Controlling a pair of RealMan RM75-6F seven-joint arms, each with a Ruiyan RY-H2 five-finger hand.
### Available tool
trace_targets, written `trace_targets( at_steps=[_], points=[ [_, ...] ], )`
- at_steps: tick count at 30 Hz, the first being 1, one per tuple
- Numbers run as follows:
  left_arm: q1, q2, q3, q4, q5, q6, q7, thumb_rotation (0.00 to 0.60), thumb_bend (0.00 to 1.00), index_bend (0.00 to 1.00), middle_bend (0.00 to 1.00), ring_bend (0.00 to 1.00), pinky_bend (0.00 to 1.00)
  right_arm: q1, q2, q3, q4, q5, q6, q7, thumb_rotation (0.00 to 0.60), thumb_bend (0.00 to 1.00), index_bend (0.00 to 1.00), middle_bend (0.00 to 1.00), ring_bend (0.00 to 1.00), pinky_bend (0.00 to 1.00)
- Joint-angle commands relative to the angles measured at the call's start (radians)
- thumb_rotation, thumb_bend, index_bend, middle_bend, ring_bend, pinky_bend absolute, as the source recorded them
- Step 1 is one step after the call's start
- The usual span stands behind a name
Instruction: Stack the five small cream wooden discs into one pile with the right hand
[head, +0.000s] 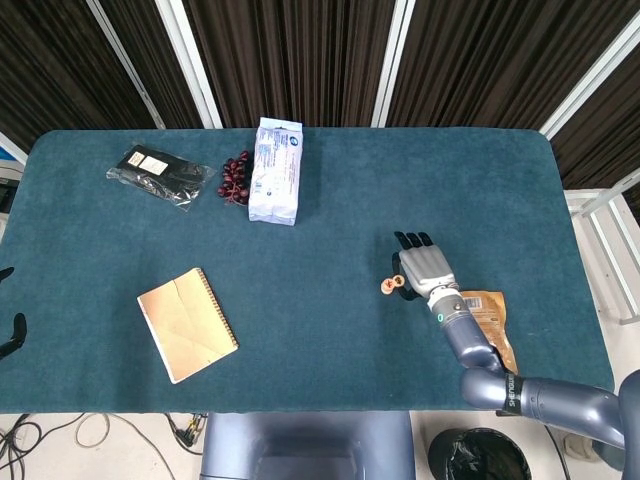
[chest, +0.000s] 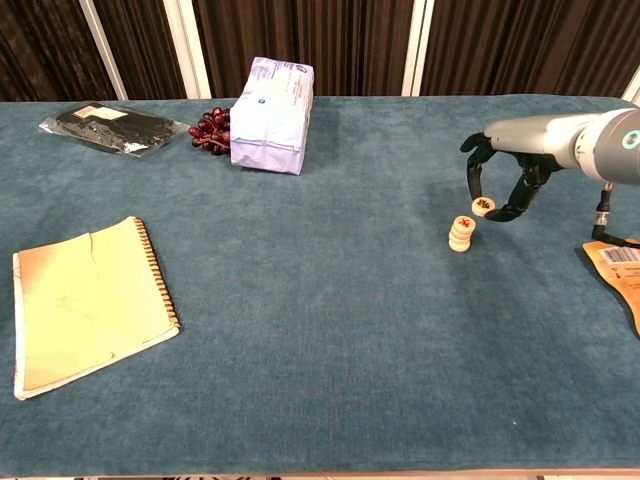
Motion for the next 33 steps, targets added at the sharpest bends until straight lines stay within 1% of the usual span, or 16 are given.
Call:
trace_targets(
  at_steps=[1,13,31,33],
  points=[
    [0.000,0.000,0.000,0.000,-0.001,-0.001,0.000,0.600,0.49,0.16,0.00,0.00,0.00,-0.001,-0.009,-0.005,0.010,-0.008,0.000,0.007,0.600,0.41,0.54,0.00,0.00,0.00],
    [0.000,0.000,-0.001,0.000,-0.002,-0.001,-0.003,0.600,0.49,0.16,0.00,0.00,0.00,0.006,-0.044,-0.013,0.041,-0.026,-0.003,0.022,0.600,0.41,0.54,0.00,0.00,0.00],
    [-0.001,-0.002,-0.002,0.004,-0.002,-0.001,-0.002,0.600,0.49,0.16,0.00,0.00,0.00,0.010,-0.056,-0.019,0.059,-0.027,-0.007,0.032,0.600,0.41,0.54,0.00,0.00,0.00],
    [-0.002,-0.002,-0.002,0.004,-0.001,-0.001,-0.003,0.600,0.49,0.16,0.00,0.00,0.00,0.010,-0.057,-0.019,0.058,-0.026,-0.006,0.034,0.600,0.41,0.53,0.00,0.00,0.00]
  ],
)
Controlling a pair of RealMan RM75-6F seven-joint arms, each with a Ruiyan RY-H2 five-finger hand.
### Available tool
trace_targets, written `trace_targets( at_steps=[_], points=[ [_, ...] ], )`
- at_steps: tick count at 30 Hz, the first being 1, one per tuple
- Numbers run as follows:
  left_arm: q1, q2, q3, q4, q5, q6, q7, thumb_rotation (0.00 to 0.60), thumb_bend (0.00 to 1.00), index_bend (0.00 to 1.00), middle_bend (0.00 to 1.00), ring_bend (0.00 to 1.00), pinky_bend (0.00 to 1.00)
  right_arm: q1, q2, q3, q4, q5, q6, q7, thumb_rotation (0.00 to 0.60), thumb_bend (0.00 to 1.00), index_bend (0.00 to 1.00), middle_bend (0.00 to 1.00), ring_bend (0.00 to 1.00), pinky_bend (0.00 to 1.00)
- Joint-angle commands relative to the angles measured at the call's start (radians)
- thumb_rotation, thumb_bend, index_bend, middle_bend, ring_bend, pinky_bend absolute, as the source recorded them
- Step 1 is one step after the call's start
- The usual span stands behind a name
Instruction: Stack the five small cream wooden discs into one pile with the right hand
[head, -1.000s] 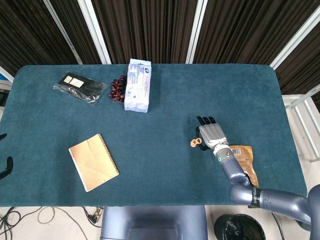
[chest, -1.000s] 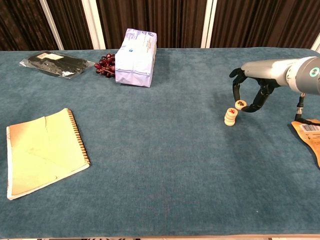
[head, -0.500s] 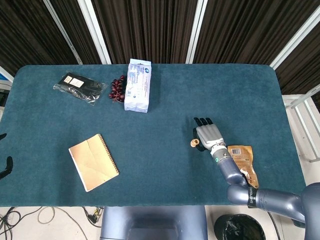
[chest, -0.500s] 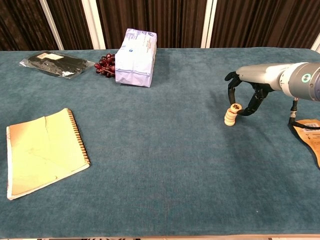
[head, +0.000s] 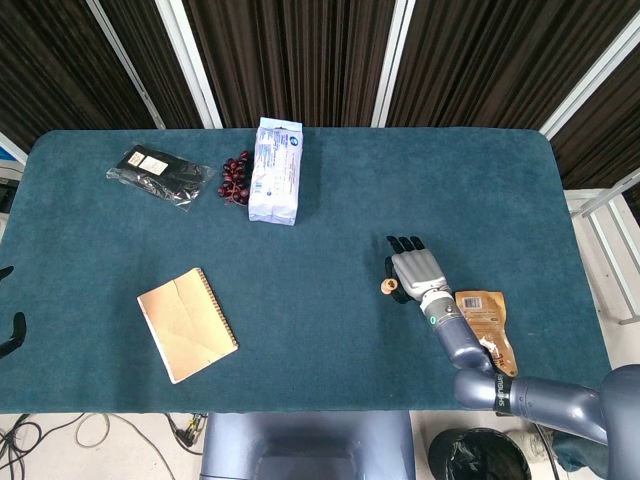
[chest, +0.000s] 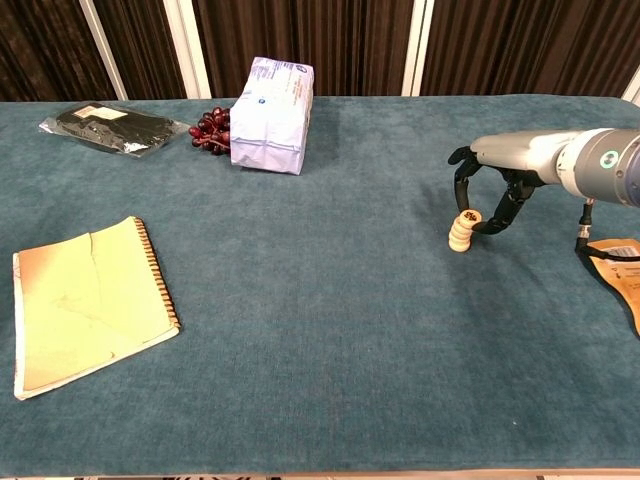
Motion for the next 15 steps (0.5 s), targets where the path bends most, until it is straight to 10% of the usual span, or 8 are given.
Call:
trace_targets(
  at_steps=[1,15],
  points=[
    [0.000,0.000,0.000,0.000,0.001,0.000,0.001,0.600,0.49,0.16,0.00,0.00,0.00,0.000,-0.001,0.000,0.001,0.000,0.001,0.001,0.600,0.41,0.52,0.00,0.00,0.00],
    [0.000,-0.001,0.000,0.000,0.000,0.001,0.001,0.600,0.49,0.16,0.00,0.00,0.00,0.003,-0.005,0.000,0.007,-0.001,0.002,0.004,0.600,0.41,0.47,0.00,0.00,0.00]
  ],
)
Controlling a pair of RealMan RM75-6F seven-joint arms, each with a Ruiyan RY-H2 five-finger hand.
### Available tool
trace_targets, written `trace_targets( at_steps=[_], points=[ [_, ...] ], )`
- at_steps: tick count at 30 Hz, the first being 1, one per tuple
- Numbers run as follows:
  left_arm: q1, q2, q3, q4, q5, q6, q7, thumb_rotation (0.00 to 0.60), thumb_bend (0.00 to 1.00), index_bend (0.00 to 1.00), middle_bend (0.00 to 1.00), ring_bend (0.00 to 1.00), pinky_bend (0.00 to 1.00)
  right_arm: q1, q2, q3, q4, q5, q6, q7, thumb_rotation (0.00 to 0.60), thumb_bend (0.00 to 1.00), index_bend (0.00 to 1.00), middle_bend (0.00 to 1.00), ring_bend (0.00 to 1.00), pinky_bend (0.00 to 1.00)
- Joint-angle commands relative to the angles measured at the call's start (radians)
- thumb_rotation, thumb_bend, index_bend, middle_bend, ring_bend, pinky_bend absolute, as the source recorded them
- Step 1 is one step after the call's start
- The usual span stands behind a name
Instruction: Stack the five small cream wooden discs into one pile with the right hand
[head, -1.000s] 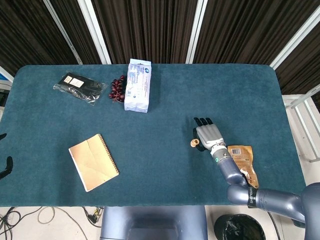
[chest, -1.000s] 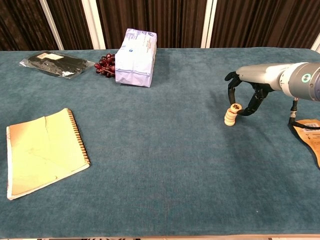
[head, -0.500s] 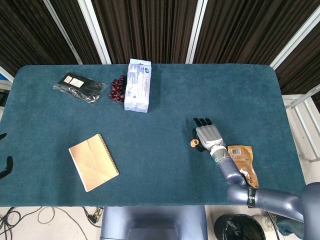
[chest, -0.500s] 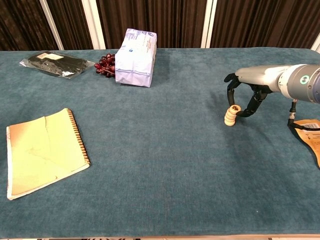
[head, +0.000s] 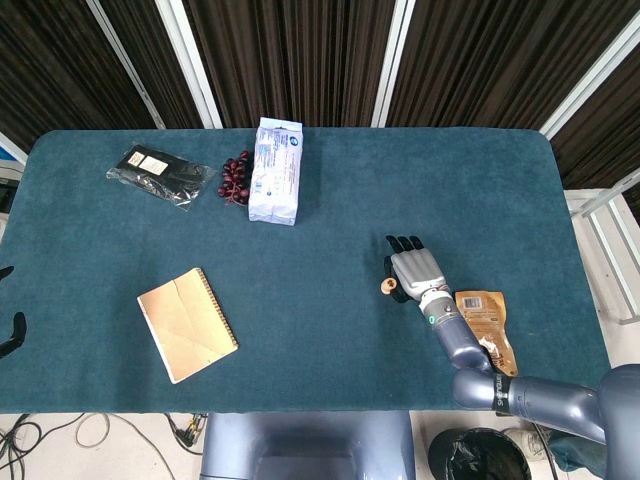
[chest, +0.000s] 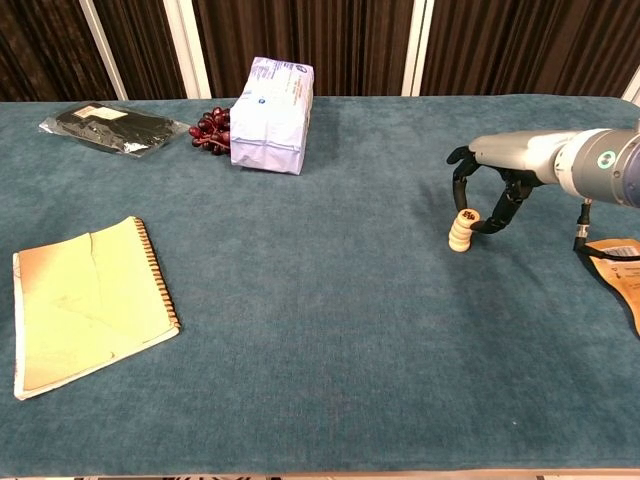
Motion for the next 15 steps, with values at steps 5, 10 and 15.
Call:
trace_targets(
  at_steps=[5,10,15],
  points=[
    [0.000,0.000,0.000,0.000,0.000,0.000,0.000,0.600,0.49,0.16,0.00,0.00,0.00,0.002,0.002,0.001,-0.004,0.001,0.001,-0.002,0.600,0.41,0.46,0.00,0.00,0.00],
    [0.000,0.000,0.000,-0.001,-0.001,0.000,0.000,0.600,0.49,0.16,0.00,0.00,0.00,0.003,0.003,-0.002,-0.005,0.006,0.000,-0.005,0.600,0.41,0.46,0.00,0.00,0.00],
    [0.000,0.000,0.000,0.001,-0.001,0.000,0.000,0.600,0.49,0.16,0.00,0.00,0.00,-0.001,0.012,0.008,-0.020,-0.008,0.015,0.008,0.600,0.41,0.42,0.00,0.00,0.00]
  ],
)
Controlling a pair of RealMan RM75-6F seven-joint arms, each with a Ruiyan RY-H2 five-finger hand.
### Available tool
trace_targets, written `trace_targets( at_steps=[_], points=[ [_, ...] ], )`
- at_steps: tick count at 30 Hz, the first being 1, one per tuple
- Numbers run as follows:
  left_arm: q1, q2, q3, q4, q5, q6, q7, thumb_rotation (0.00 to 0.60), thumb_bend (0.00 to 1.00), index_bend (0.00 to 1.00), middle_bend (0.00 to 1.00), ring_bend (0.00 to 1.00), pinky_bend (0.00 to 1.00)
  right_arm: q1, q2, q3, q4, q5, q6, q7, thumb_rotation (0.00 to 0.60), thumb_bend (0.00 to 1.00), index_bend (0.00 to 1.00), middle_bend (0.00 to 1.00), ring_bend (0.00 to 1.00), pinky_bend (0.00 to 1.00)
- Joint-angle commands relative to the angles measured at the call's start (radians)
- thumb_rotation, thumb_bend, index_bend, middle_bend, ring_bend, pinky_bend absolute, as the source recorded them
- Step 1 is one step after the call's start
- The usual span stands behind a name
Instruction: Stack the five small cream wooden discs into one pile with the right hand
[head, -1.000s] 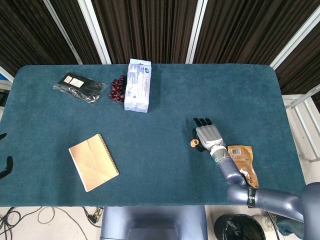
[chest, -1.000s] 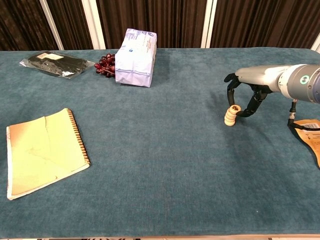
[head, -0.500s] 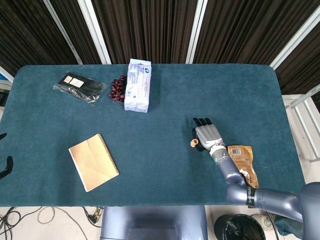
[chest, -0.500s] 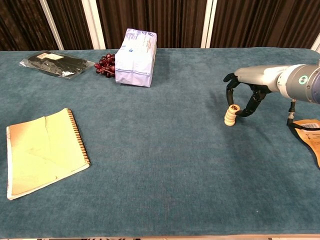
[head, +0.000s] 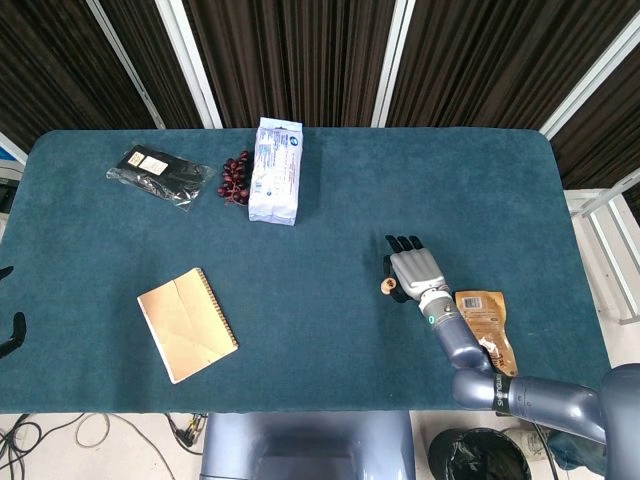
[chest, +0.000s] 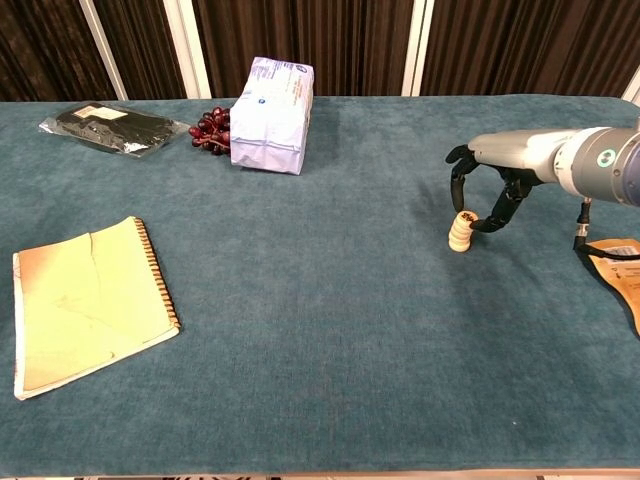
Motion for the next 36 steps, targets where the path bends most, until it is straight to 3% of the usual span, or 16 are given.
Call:
trace_targets(
  at_steps=[1,11,17,20,24,27,31,36],
  points=[
    [0.000,0.000,0.000,0.000,-0.001,-0.001,0.000,0.600,0.49,0.16,0.00,0.00,0.00,-0.005,0.013,0.013,-0.018,-0.016,0.017,0.014,0.600,0.41,0.40,0.00,0.00,0.00],
    [0.001,-0.001,0.001,-0.001,0.001,0.001,0.004,0.600,0.49,0.16,0.00,0.00,0.00,-0.101,0.185,0.043,-0.232,-0.139,0.173,0.093,0.600,0.41,0.34,0.00,0.00,0.00],
    [0.001,0.000,0.001,-0.005,0.003,0.005,0.009,0.600,0.49,0.16,0.00,0.00,0.00,-0.259,0.301,-0.013,-0.367,-0.326,0.349,0.200,0.600,0.41,0.29,0.00,0.00,0.00],
    [0.001,0.000,0.000,-0.008,0.004,0.007,0.010,0.600,0.49,0.16,0.00,0.00,0.00,-0.380,0.334,-0.073,-0.403,-0.463,0.497,0.264,0.600,0.41,0.25,0.00,0.00,0.00],
    [0.002,0.000,0.003,-0.010,0.009,0.009,0.012,0.600,0.49,0.16,0.00,0.00,0.00,-0.537,0.328,-0.163,-0.389,-0.629,0.687,0.324,0.600,0.41,0.19,0.00,0.00,0.00],
    [0.002,-0.002,0.005,-0.012,0.013,0.011,0.017,0.600,0.49,0.16,0.00,0.00,0.00,-0.619,0.306,-0.210,-0.345,-0.697,0.769,0.333,0.600,0.41,0.17,0.00,0.00,0.00],
    [0.003,-0.002,0.006,-0.013,0.015,0.014,0.021,0.600,0.49,0.16,0.00,0.00,0.00,-0.694,0.278,-0.234,-0.282,-0.732,0.833,0.337,0.600,0.41,0.16,0.00,0.00,0.00],
    [0.003,-0.002,0.009,-0.012,0.014,0.009,0.029,0.600,0.49,0.16,0.00,0.00,0.00,-0.742,0.262,-0.244,-0.228,-0.746,0.834,0.341,0.600,0.41,0.16,0.00,0.00,0.00]
  ],
)
